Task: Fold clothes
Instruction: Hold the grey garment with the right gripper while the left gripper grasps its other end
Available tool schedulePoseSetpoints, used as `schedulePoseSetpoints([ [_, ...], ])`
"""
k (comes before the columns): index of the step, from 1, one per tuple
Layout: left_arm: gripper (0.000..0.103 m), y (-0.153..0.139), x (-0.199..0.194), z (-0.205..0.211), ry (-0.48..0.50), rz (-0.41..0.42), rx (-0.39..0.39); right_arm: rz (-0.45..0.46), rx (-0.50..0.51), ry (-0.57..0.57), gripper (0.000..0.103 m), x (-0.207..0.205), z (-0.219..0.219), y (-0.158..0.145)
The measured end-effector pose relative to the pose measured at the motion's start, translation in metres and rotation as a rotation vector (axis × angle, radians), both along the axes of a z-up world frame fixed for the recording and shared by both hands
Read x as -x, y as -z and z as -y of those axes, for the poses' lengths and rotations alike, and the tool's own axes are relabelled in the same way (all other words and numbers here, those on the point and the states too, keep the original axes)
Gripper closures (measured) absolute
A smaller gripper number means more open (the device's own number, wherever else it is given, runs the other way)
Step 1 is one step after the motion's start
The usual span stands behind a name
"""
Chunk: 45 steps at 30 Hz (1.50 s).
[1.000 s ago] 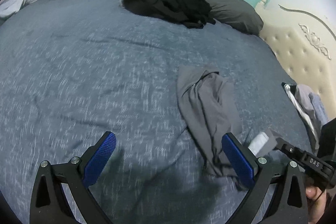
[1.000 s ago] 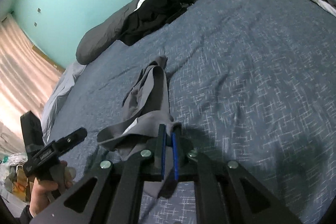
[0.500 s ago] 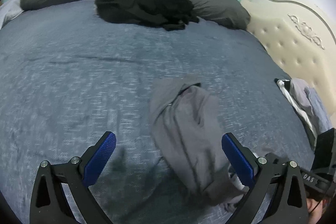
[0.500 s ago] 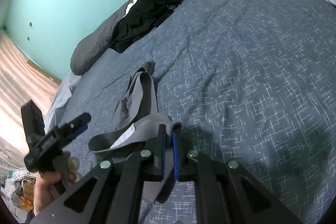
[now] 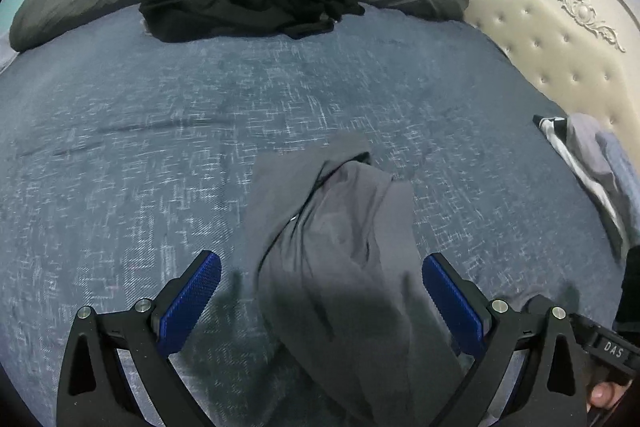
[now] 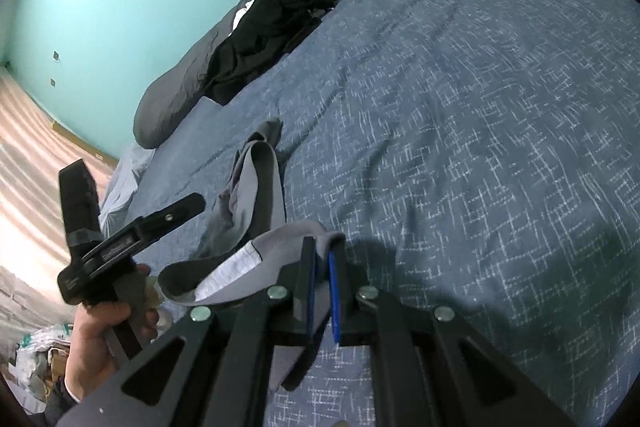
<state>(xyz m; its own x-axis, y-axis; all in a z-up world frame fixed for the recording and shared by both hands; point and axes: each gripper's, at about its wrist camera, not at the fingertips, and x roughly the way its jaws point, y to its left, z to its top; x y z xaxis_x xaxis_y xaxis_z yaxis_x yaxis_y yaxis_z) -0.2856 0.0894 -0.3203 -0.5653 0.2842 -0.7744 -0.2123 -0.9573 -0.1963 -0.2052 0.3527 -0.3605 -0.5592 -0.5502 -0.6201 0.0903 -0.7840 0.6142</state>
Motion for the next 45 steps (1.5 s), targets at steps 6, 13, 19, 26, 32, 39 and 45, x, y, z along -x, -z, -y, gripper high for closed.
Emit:
schedulePoseSetpoints([
  [6, 0.000, 0.002, 0.018, -0.019, 0.035, 0.020, 0.038, 0.009, 0.022, 0.017, 0.096, -0.001, -0.008, 0.001],
  [13, 0.000, -0.002, 0.034, -0.036, 0.060, 0.034, 0.059, 0.015, 0.033, 0.029, 0.096, -0.001, -0.012, 0.002],
  [19, 0.000, 0.004, 0.042, -0.048, 0.092, 0.055, 0.095, 0.015, 0.048, 0.021, 0.096, -0.001, -0.012, 0.001],
  [26, 0.007, 0.010, 0.046, -0.057, 0.122, 0.064, 0.124, 0.016, 0.048, 0.021, 0.096, -0.001, -0.013, -0.001],
  [32, 0.026, 0.015, 0.052, -0.058, 0.123, 0.082, 0.121, 0.024, 0.047, 0.025, 0.096, -0.002, -0.014, 0.001],
  [39, 0.054, 0.011, 0.054, -0.061, 0.140, 0.071, 0.131, 0.029, 0.044, 0.025, 0.096, -0.002, -0.012, 0.001],
  [45, 0.079, 0.008, 0.055, -0.059, 0.149, 0.057, 0.130, 0.031, 0.044, 0.026, 0.096, 0.000, -0.012, 0.002],
])
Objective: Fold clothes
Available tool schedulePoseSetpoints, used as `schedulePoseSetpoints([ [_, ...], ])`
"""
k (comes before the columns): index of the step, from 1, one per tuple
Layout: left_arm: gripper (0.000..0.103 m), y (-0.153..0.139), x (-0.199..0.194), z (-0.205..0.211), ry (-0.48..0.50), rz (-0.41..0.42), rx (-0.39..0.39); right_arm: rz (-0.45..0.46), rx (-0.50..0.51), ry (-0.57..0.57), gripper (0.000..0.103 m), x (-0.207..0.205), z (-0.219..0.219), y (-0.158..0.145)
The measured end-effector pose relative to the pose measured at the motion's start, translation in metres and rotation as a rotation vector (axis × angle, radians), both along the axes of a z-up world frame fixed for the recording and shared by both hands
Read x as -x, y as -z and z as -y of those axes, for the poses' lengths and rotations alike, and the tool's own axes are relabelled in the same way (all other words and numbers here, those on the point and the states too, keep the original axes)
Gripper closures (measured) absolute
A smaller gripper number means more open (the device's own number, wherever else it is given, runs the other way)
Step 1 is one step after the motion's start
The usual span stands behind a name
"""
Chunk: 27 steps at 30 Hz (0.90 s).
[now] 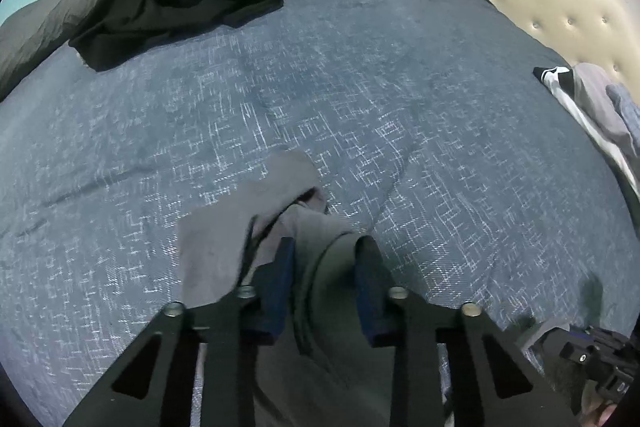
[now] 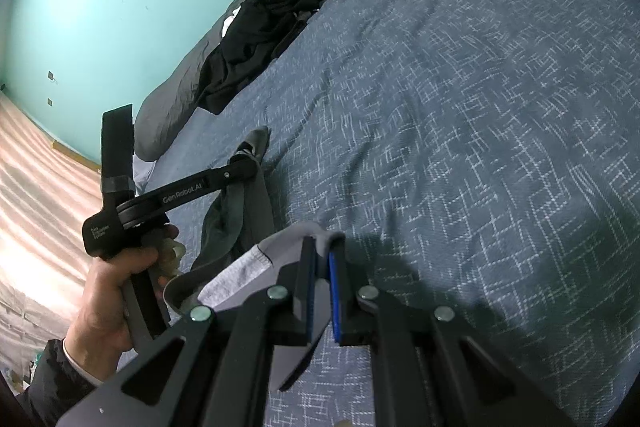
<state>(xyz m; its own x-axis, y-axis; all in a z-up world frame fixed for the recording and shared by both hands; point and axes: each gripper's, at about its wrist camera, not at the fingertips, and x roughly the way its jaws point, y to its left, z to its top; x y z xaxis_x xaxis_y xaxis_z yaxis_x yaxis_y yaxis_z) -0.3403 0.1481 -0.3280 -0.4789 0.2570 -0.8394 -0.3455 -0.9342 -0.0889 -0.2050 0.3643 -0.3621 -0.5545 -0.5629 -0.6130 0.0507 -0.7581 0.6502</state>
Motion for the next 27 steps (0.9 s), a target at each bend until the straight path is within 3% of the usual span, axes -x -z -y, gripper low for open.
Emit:
schedulePoseSetpoints([
  [6, 0.096, -0.015, -0.008, 0.014, -0.008, -0.041, -0.015, 0.001, 0.004, -0.001, 0.096, 0.003, 0.000, 0.001],
  [15, 0.097, -0.066, -0.028, 0.056, -0.045, -0.121, -0.025, -0.016, 0.018, 0.001, 0.096, 0.005, 0.002, -0.002],
  [27, 0.097, -0.148, -0.058, 0.119, -0.151, -0.231, 0.009, -0.144, 0.096, -0.069, 0.096, 0.011, 0.030, -0.034],
])
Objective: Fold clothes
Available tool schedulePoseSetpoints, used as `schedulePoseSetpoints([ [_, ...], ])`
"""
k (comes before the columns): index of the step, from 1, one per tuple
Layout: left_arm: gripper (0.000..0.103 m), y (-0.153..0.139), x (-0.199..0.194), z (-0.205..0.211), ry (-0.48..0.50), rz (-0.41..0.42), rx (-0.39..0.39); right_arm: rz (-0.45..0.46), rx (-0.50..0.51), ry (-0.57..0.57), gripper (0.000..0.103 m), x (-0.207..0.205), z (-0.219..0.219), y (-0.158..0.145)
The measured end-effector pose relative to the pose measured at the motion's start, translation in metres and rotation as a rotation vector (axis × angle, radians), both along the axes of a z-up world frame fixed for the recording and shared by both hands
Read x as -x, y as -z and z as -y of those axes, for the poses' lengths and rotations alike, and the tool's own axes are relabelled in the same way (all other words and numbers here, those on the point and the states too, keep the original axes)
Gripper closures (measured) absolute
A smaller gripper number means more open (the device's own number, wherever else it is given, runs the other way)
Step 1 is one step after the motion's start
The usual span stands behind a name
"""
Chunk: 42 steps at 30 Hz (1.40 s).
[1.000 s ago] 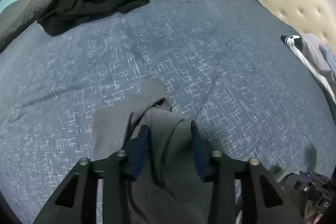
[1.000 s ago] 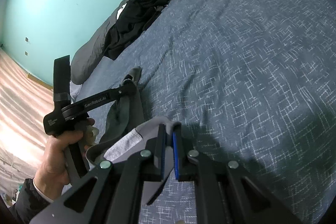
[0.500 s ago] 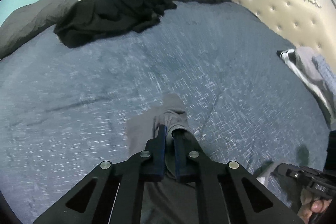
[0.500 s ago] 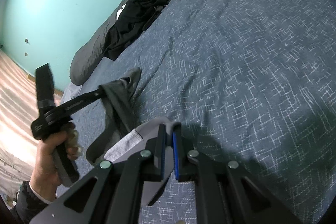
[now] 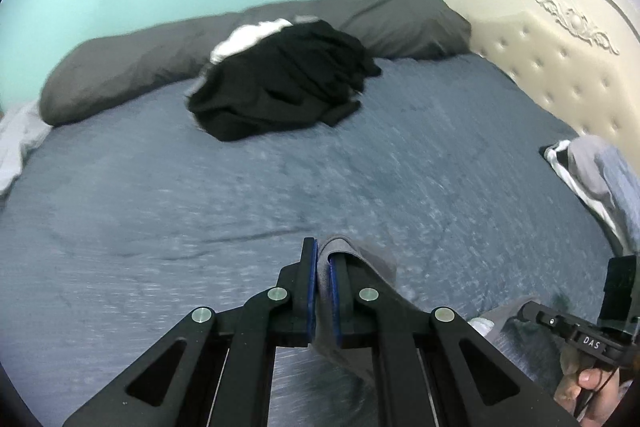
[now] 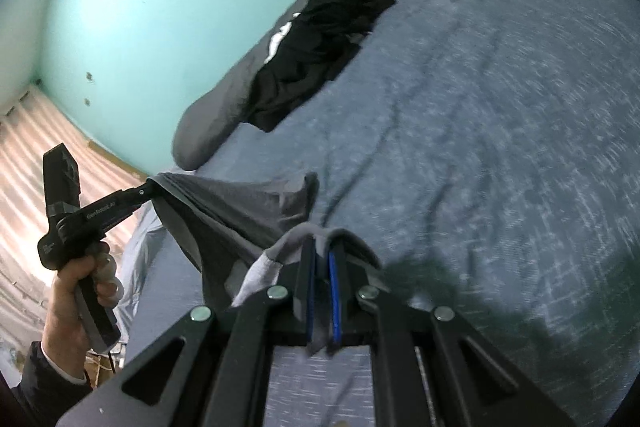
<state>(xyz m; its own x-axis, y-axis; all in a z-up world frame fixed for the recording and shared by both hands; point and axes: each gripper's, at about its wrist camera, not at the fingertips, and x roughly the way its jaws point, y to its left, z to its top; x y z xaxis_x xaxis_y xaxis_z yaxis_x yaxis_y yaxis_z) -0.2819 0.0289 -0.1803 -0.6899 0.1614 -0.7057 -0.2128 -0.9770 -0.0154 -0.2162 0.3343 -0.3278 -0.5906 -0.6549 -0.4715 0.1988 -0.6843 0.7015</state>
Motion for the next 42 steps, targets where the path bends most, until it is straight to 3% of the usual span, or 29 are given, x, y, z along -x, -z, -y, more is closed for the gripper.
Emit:
schedulePoseSetpoints([
  [5, 0.097, -0.009, -0.022, 0.038, -0.066, 0.001, 0.002, -0.032, -0.007, -0.083, 0.096, -0.001, 0.027, -0.010],
  [16, 0.097, 0.074, -0.052, 0.118, -0.243, 0.108, -0.128, 0.032, -0.100, -0.268, 0.096, -0.002, 0.086, 0.011],
  [22, 0.097, 0.118, -0.051, 0.136, -0.273, 0.144, -0.193, 0.070, -0.147, -0.292, 0.096, -0.003, 0.096, 0.023],
  [27, 0.096, 0.136, -0.052, 0.133, -0.267, 0.139, -0.229, 0.115, -0.146, -0.289, 0.096, -0.002, 0.095, 0.029],
  [33, 0.095, 0.148, -0.054, 0.130, -0.271, 0.134, -0.262, 0.077, -0.149, -0.233, 0.095, -0.005, 0.082, 0.007],
  [35, 0.092, 0.149, -0.054, 0.129, -0.269, 0.141, -0.265, 0.067, -0.120, -0.214, 0.090, -0.003, 0.077, 0.002],
  [37, 0.088, 0.149, -0.056, 0.129, -0.270, 0.140, -0.270, 0.056, -0.089, -0.190, 0.065, -0.001, 0.070, -0.002],
  [38, 0.088, 0.148, -0.057, 0.128, -0.270, 0.140, -0.273, 0.059, -0.079, -0.172, 0.061, 0.001, 0.065, -0.002],
  [42, 0.073, 0.147, -0.062, 0.128, -0.280, 0.135, -0.271, 0.068, -0.043, -0.105, 0.061, 0.011, 0.047, -0.003],
])
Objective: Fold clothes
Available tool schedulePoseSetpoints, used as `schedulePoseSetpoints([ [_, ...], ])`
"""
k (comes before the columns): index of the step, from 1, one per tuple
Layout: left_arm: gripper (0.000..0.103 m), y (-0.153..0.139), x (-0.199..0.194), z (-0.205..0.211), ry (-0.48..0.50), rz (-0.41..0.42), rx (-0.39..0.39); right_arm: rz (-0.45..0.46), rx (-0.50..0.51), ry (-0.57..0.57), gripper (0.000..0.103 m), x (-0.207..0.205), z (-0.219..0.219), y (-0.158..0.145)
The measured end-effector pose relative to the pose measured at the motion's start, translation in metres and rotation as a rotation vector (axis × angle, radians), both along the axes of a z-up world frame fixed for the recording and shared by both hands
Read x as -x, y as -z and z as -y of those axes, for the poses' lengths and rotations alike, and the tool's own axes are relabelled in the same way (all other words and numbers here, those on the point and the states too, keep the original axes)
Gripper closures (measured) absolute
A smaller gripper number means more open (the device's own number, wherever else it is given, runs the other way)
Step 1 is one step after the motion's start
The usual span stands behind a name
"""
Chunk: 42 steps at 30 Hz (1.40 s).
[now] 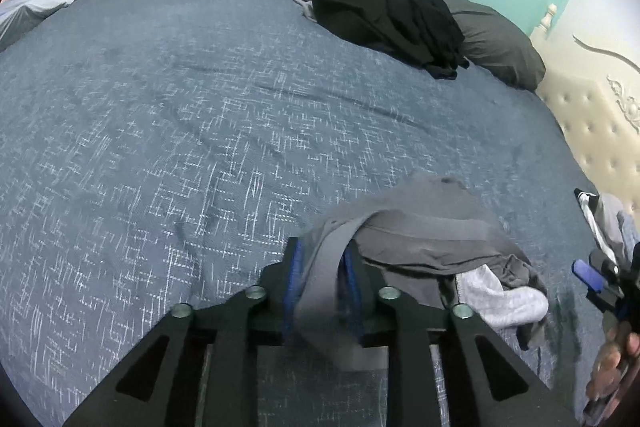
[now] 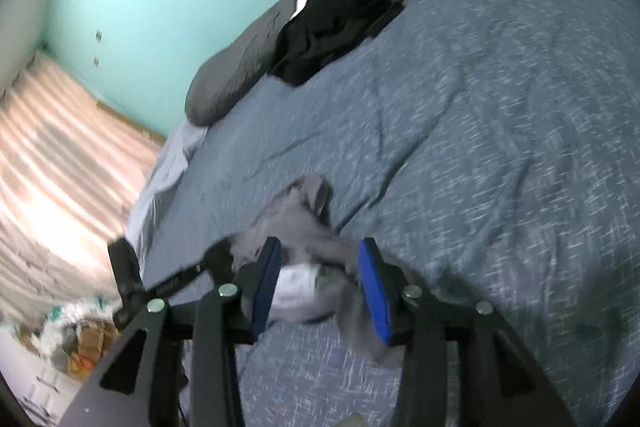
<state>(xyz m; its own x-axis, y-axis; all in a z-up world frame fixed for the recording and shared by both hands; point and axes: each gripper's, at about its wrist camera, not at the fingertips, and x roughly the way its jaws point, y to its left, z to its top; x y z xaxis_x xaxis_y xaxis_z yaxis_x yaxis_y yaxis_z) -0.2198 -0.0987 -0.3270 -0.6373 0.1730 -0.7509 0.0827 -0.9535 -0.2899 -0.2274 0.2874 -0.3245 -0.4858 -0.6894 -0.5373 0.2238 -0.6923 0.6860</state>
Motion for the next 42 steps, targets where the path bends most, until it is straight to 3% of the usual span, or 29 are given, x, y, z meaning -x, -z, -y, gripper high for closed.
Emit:
schedulePoseSetpoints([
  [3, 0.068, -0.001, -0.003, 0.000, -0.005, -0.003, 0.003, -0.013, -0.066, 0.024, 0.061, 0.006, 0.000, -0.005],
  [9, 0.067, -0.001, -0.005, 0.007, -0.016, 0.005, -0.004, 0.030, -0.191, -0.058, 0.061, 0.015, 0.022, 0.008],
  [17, 0.066, 0.001, -0.011, 0.012, 0.002, 0.032, -0.005, 0.087, -0.233, -0.031, 0.061, 0.019, 0.009, 0.027],
  [35, 0.066, 0.019, -0.023, 0.002, 0.051, 0.115, 0.009, 0.090, -0.387, -0.093, 0.061, 0.021, 0.024, 0.041],
  [39, 0.066, 0.020, -0.024, 0.001, 0.059, 0.119, 0.010, 0.066, -0.401, -0.117, 0.067, 0.022, 0.031, 0.040],
  [42, 0.066, 0.021, -0.023, 0.001, 0.064, 0.123, 0.005, 0.055, -0.387, -0.129, 0.088, 0.023, 0.034, 0.040],
])
